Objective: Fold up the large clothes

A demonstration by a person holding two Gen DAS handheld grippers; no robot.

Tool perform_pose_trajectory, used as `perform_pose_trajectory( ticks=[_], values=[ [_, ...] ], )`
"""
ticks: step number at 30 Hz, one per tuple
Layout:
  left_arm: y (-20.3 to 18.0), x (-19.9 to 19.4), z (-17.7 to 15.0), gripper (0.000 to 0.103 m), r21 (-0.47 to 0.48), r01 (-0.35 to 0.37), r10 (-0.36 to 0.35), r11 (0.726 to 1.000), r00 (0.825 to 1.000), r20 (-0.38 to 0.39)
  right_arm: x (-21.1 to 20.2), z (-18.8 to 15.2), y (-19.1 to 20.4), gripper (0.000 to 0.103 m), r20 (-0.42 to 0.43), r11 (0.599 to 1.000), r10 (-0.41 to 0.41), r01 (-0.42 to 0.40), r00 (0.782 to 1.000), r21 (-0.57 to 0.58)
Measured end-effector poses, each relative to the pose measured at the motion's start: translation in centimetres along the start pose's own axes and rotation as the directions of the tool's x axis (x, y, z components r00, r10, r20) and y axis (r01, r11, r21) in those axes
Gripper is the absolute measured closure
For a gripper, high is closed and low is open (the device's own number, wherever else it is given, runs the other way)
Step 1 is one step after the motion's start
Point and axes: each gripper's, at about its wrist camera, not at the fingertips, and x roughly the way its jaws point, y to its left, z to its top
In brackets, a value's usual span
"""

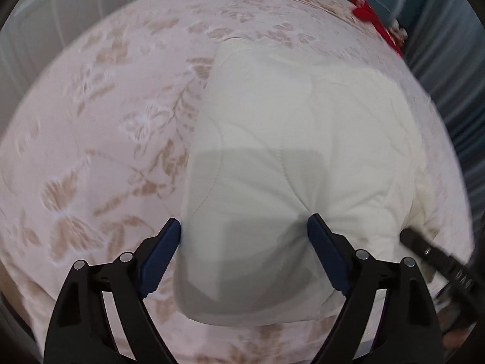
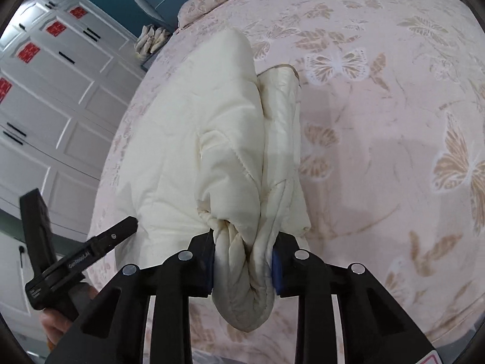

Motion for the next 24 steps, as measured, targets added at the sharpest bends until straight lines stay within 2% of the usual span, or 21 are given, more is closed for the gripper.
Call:
perform_pose_trajectory(
  ticks=[3, 7, 9, 10, 11, 13, 15, 18, 20, 22, 24],
  values=[
    [-1.3, 1.2, -0.6, 0.017, 0.050, -0.048, 0.048, 0.998, 0.999, 0.002, 3.0, -0.7, -1.3, 0.071, -0.041, 0.998, -0.066, 0.066, 0.997, -0.009],
    [-1.9, 1.5, -0.8, 0.016, 0.056, -0.090, 0.089, 0.994, 0.996, 0.016, 3.3, -0.4, -2.1, 0.066, -0.057, 0.998, -0.061, 0.061, 0.997, -0.005],
    [-1.7, 1.4, -0.8, 0.015, 0.050, -0.086, 0.085, 0.995, 0.996, 0.013, 2.8, 0.1, -2.0, 0.062, -0.076, 0.998, -0.055, 0.055, 0.996, 0.000],
    [-1.5, 1.2, -0.7, 0.015, 0.048, -0.077, 0.077, 0.996, 0.997, 0.010, 2.2, 0.4, -1.9, 0.054, -0.084, 0.998, -0.052, 0.053, 0.995, 0.014],
    [-1.2, 0.7, -0.5, 0.015, 0.043, -0.066, 0.065, 0.997, 0.998, 0.008, 1.4, 0.8, -1.9, 0.050, -0.083, 0.998, -0.053, 0.056, 0.995, 0.032],
    [-0.7, -0.4, 0.0, 0.016, 0.031, -0.049, 0.049, 0.998, 0.999, 0.016, -0.5, 1.2, -1.6, 0.049, -0.056, 0.998, -0.028, 0.032, 0.998, 0.059],
    [-0.1, -1.9, 0.7, 0.012, 0.022, -0.039, 0.037, 0.999, 0.998, 0.055, -2.6, 1.7, -0.9, 0.047, -0.007, 0.998, -0.014, 0.014, 1.000, 0.062],
    [1.0, -3.6, 3.3, 0.010, -0.002, 0.009, -0.009, 1.000, 0.996, 0.094, -5.2, 3.8, 0.0, 0.039, 0.081, 0.997, -0.019, 0.013, 0.997, 0.071],
    [1.7, -3.7, 5.7, 0.010, -0.035, 0.049, -0.045, 0.998, 0.994, 0.103, -5.4, 5.6, 0.3, 0.037, 0.113, 0.996, -0.008, -0.002, 0.994, 0.089],
    [2.2, -3.1, 8.4, 0.009, -0.070, 0.075, -0.067, 0.995, 0.992, 0.107, -4.6, 8.1, 0.9, 0.037, 0.127, 0.995, -0.017, 0.003, 0.992, 0.103],
    [2.0, -1.8, 10.9, 0.009, -0.080, 0.072, -0.064, 0.994, 0.993, 0.098, -2.8, 10.0, 1.6, 0.037, 0.121, 0.995, -0.019, 0.007, 0.992, 0.102]
  ],
)
